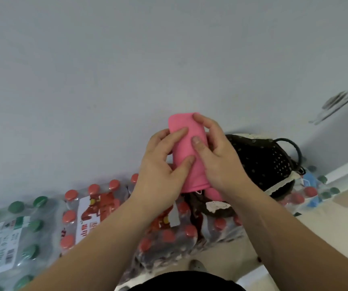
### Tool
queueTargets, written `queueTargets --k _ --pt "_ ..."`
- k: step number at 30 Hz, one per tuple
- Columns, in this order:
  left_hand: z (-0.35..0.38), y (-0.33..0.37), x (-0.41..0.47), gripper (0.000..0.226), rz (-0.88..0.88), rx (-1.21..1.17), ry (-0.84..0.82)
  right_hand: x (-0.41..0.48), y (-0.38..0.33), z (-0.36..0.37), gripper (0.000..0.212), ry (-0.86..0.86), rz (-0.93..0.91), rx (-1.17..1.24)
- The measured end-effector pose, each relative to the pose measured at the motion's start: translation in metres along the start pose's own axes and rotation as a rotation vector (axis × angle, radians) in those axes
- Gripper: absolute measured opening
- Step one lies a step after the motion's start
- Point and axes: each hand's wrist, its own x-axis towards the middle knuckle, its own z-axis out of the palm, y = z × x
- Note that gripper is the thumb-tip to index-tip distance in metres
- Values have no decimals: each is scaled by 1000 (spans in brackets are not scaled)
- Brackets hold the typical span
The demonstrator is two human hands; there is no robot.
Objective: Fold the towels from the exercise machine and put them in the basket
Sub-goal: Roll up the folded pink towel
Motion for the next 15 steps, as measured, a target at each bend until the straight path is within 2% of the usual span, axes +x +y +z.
queueTargets --k 2,5,8,11,15 --pt "27 4 12 53 51 92 -95 11 13 -41 40 26 -19 -61" --pt "55 -1 20 50 96 429 -176 24 43 -100 37 36 68 -330" --pt "80 -4 20 49 22 881 -338 31 80 -141 35 -111 227 -613" --pt "102 -1 21 49 8 1266 -524 34 108 -147 37 -245 361 -608" --pt "123 -5 24 58 -20 1400 -674 40 131 -137 45 -359 371 -588"
